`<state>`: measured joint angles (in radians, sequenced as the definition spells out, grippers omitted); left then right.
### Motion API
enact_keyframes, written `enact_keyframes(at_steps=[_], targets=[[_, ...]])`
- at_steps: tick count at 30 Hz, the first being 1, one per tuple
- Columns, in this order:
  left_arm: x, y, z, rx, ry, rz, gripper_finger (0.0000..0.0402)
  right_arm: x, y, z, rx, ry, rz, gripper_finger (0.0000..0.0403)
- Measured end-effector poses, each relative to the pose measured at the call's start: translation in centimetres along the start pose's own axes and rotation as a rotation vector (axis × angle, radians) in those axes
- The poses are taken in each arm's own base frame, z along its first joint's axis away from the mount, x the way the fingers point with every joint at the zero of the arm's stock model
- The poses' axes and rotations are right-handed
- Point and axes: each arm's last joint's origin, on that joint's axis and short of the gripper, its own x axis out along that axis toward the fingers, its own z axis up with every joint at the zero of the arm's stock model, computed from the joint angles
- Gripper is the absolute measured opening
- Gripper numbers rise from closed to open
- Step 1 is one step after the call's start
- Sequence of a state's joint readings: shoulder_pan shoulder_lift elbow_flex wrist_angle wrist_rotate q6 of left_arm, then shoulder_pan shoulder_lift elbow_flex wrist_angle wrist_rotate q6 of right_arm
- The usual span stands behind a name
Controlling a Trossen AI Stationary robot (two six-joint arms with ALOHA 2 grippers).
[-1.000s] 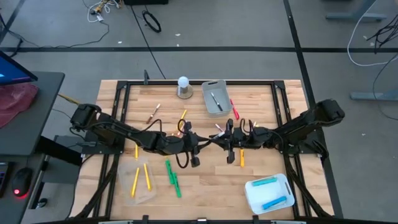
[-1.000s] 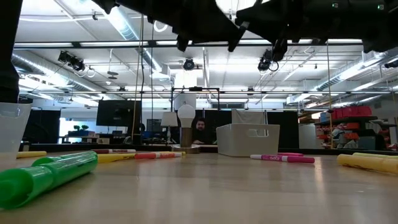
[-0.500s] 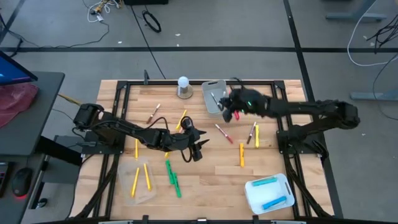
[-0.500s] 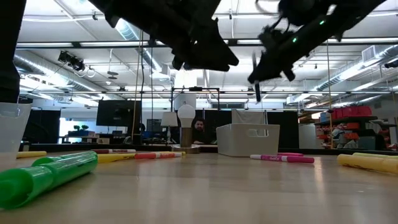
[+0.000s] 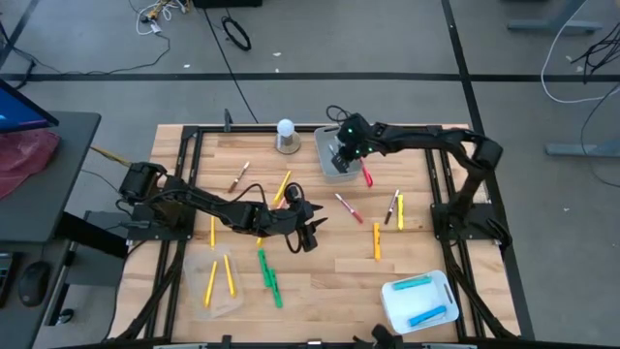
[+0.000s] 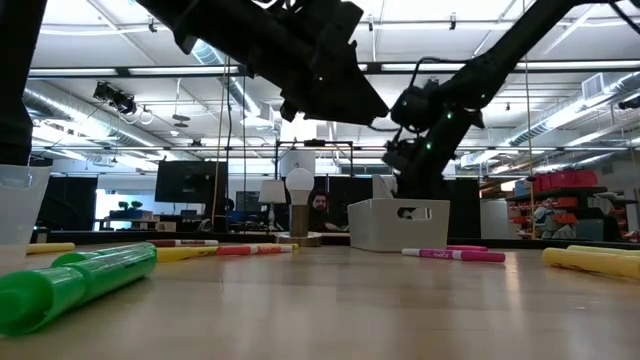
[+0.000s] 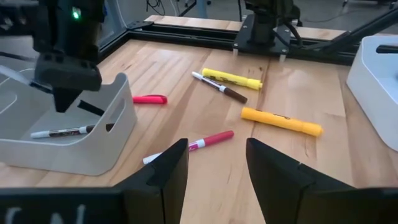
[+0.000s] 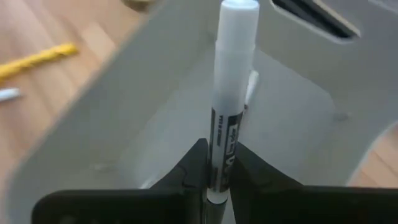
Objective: Pick & Place Markers
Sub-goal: Put the black marker pen into the gray bin, then put the light yellow highlighter pen into the white bin
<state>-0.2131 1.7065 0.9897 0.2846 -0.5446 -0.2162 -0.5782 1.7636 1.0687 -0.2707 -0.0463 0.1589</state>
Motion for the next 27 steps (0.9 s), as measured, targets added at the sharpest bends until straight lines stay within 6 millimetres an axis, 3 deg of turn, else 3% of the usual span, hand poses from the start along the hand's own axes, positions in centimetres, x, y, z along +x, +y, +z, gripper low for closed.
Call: enact_keyframes(at_steps=[9,20,23,27], targets=[[0.0,0.0,0.0,-0.001,0.000,-0.002,0.0167,0.7,-1.0,-0.2,0.022,0.025,-0.019,0.0056],[-0.1,-0.1,0.0,0.000,0.000,-0.004,0.0167,0.5,-0.9,0.5,-0.028,-0.048,-0.013,0.0159],[-0.1,-0.2,0.0,0.001,0.000,-0.006,0.0167,-1.3,-0.5,1.2,-0.062,-0.101,-0.005,0.0169],[-0.2,-0.3,-0.1,0.002,0.000,-0.010,0.0167,-5.9,1.4,1.3,-0.135,-0.141,0.019,0.0167]])
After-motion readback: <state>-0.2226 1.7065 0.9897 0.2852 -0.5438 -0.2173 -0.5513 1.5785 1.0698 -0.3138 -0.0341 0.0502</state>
